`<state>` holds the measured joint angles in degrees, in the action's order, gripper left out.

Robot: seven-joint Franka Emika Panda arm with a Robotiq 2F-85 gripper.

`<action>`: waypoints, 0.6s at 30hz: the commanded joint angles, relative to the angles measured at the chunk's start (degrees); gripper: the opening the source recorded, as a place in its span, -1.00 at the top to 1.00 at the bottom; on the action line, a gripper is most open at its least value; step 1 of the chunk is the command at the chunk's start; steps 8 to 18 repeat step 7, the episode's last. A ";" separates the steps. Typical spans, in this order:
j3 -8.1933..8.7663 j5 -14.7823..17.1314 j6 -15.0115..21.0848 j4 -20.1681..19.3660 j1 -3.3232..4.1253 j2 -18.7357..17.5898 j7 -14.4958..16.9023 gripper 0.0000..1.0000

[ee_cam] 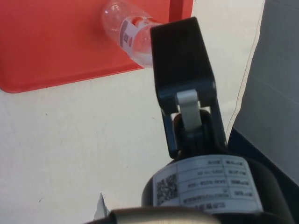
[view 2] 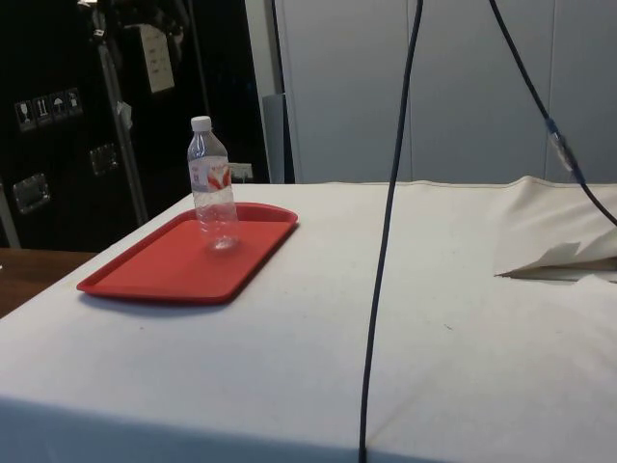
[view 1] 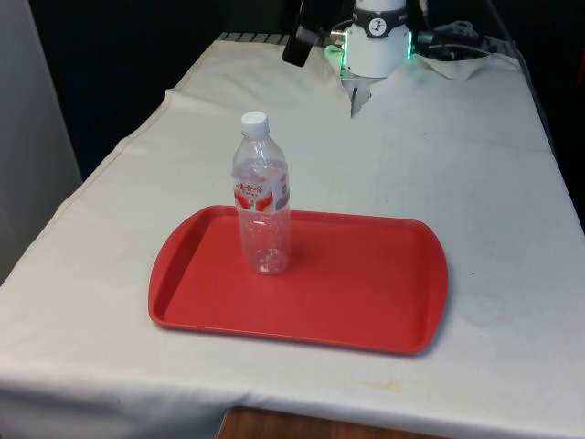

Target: Place the bottle upright on the tray.

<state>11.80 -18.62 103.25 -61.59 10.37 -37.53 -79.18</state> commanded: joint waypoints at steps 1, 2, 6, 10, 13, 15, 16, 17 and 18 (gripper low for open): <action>-0.11 0.11 0.63 -0.40 -0.17 0.34 0.46 -1.00; -0.11 0.11 0.57 -0.40 -0.11 0.34 0.40 -1.00; -0.06 0.00 0.17 -0.23 -0.06 0.17 0.17 -1.00; 0.00 0.00 0.17 -0.17 -0.06 0.17 0.17 -1.00; 0.00 0.00 0.17 -0.17 -0.06 0.17 0.17 -1.00; 0.00 0.00 0.17 -0.17 -0.06 0.17 0.17 -1.00; 0.00 0.00 0.17 -0.17 -0.06 0.17 0.17 -1.00; 0.00 0.00 0.17 -0.17 -0.06 0.17 0.17 -1.00; 0.00 0.00 0.17 -0.17 -0.06 0.17 0.17 -1.00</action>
